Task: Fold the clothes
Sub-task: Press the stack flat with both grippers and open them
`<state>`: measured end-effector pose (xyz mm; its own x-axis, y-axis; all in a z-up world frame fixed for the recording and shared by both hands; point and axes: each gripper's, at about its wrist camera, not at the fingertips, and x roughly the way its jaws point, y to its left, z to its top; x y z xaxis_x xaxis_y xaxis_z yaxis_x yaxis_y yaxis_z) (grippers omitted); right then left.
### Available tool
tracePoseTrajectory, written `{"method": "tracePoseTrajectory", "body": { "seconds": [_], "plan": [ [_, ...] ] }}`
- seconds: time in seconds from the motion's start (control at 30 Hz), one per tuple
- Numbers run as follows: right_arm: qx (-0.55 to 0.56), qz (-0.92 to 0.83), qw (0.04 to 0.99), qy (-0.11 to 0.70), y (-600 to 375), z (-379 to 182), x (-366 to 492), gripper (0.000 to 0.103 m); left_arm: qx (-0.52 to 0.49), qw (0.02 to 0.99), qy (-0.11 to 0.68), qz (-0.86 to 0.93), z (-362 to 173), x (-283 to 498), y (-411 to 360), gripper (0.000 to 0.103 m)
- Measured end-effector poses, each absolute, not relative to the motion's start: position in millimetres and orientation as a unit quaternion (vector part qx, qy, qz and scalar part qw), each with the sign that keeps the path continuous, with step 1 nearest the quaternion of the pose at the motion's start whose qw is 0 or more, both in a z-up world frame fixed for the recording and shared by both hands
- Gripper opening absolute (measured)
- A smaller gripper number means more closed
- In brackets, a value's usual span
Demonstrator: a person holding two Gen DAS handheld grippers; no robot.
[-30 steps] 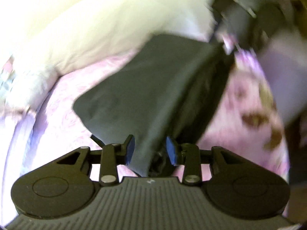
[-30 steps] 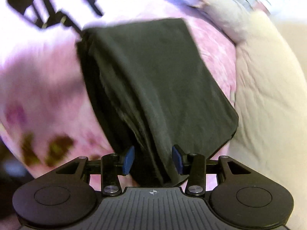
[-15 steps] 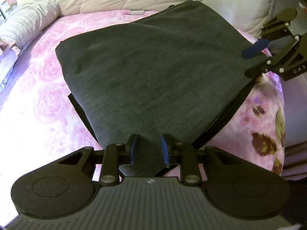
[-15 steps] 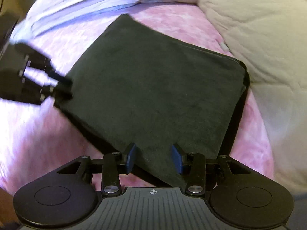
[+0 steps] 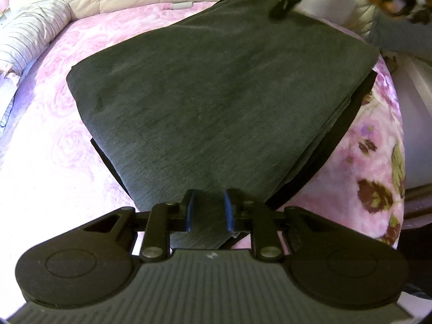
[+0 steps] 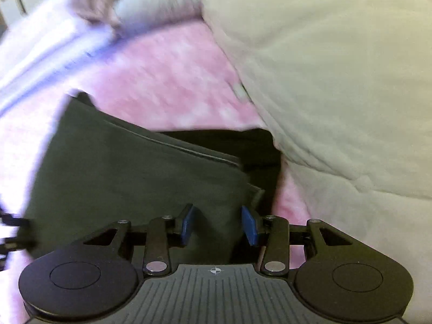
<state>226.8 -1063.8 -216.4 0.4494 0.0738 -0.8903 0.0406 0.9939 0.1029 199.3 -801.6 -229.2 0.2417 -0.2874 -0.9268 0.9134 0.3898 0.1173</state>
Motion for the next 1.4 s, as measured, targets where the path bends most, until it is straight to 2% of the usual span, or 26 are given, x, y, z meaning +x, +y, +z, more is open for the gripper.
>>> {"method": "tracePoseTrajectory", "body": {
  "seconds": [0.1,0.2,0.33,0.5,0.53,0.63,0.73,0.87,1.0,1.1,1.2,1.27,1.37,1.4],
  "plan": [
    [0.074,0.024,0.843,0.532,-1076.6,-226.5,231.9,0.044,0.347,0.698,0.457,-0.429,-222.9,208.7,-803.7,0.019],
    [0.054,0.027,0.846,0.53,-1074.3,-211.5,225.1,0.044,0.314,0.726,0.442,-0.423,-200.3,225.8,-802.9,0.021],
    [0.029,0.027,0.873,0.486,-1061.1,-178.3,200.8,0.044,0.275,0.77,0.419,-0.395,-183.2,274.8,-815.3,0.02],
    [0.024,0.11,0.871,0.478,-1022.0,-162.5,168.8,0.044,0.266,0.785,0.418,-0.372,-209.3,342.9,-842.2,0.022],
    [0.012,0.127,0.866,0.484,-1012.4,-166.4,162.3,0.044,0.266,0.784,0.422,-0.368,-218.5,353.9,-846.6,0.027],
    [-0.028,0.166,0.848,0.502,-989.6,-186.5,142.8,0.043,0.268,0.775,0.442,-0.365,-244.1,372.6,-856.7,0.028],
    [-0.034,0.17,0.848,0.501,-989.7,-203.6,128.4,0.043,0.276,0.775,0.437,-0.365,-240.0,369.3,-856.0,0.028],
    [-0.014,0.147,0.847,0.511,-996.0,-185.9,134.3,0.043,0.282,0.777,0.431,-0.361,-210.2,352.3,-838.6,0.027],
    [-0.004,0.127,0.847,0.516,-1003.4,-175.1,127.8,0.043,0.251,0.763,0.46,-0.377,-185.5,302.8,-801.0,0.026],
    [-0.008,0.117,0.841,0.528,-1005.8,-189.6,120.9,0.043,0.273,0.72,0.5,-0.397,-207.5,260.0,-787.7,0.026],
    [-0.012,0.111,0.846,0.521,-1002.7,-192.9,119.7,0.043,0.301,0.711,0.493,-0.401,-230.2,240.1,-784.5,0.025],
    [-0.012,0.101,0.848,0.521,-1000.0,-188.4,119.2,0.044,0.29,0.716,0.503,-0.388,-227.0,245.8,-785.5,0.028],
    [-0.009,0.074,0.854,0.514,-997.3,-178.5,109.6,0.044,0.306,0.723,0.491,-0.379,-212.7,237.2,-783.6,0.026],
    [-0.006,0.066,0.855,0.514,-994.8,-175.6,102.9,0.049,0.311,0.724,0.487,-0.377,-208.7,230.4,-781.3,0.028]
  ]
}}
